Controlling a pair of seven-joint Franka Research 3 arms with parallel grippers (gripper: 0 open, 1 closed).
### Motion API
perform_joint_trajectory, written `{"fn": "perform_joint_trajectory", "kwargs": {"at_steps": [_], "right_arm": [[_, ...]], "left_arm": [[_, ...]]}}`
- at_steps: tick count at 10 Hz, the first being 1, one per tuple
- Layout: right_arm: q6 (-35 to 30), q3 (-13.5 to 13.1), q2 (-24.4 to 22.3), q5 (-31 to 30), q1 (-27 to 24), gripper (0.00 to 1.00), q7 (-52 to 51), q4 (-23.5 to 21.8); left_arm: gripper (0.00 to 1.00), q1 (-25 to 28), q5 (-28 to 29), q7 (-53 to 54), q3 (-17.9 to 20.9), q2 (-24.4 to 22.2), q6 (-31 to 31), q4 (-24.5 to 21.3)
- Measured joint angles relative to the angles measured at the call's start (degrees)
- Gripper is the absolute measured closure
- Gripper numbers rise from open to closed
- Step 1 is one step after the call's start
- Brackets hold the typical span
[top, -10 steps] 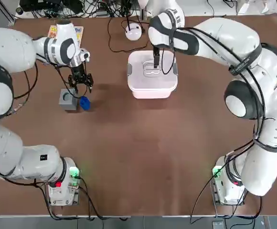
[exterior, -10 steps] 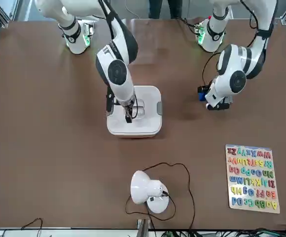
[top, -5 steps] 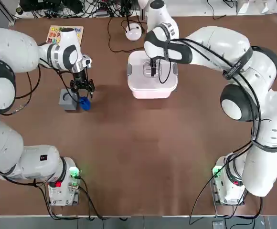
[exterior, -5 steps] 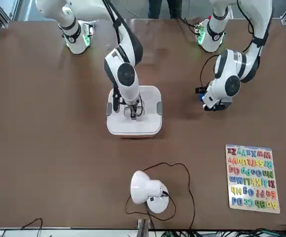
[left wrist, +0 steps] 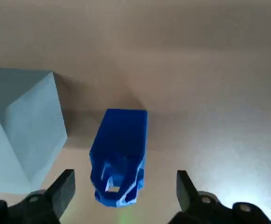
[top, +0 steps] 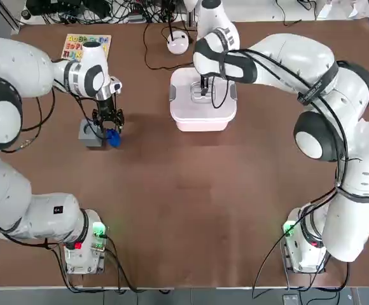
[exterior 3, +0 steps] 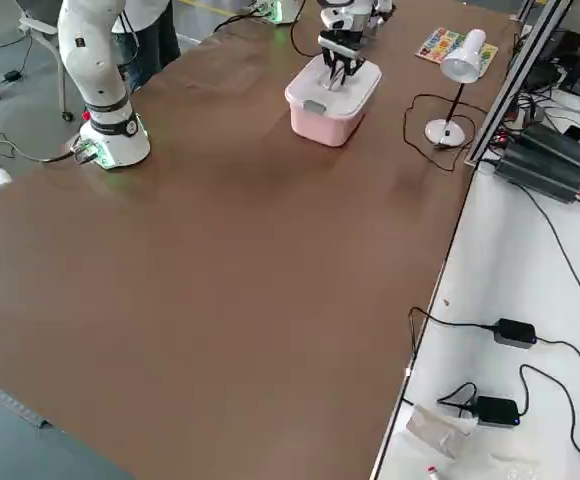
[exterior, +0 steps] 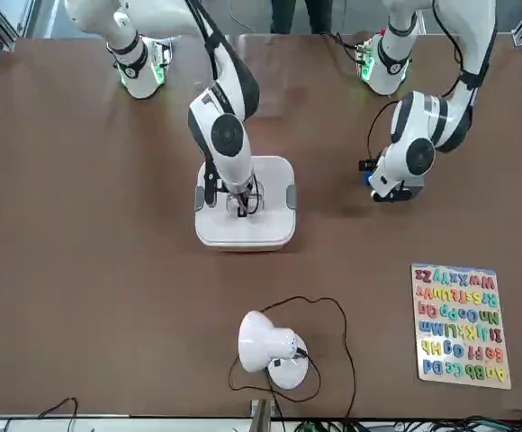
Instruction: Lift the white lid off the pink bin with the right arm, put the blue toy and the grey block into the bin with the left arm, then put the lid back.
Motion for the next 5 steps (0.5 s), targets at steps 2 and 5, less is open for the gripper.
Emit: {"fn": "perform_joint_trajectory", "kwargs": {"at_steps": [2,5], "right_arm": [[-0.3,0.1,-0.4,0.0,0.0,0.65,0.0,0.0],[-1.0,0.1,-1.0,0.0,0.2,0.93,-0.1,0.0]], "left_arm": [[0.13,-0.2,0.6,-0.9,0.0,1.3,0.8,-0.2],[0.42,-0.2,2.0,-1.4,0.0,1.8,0.8,-0.3]]}}
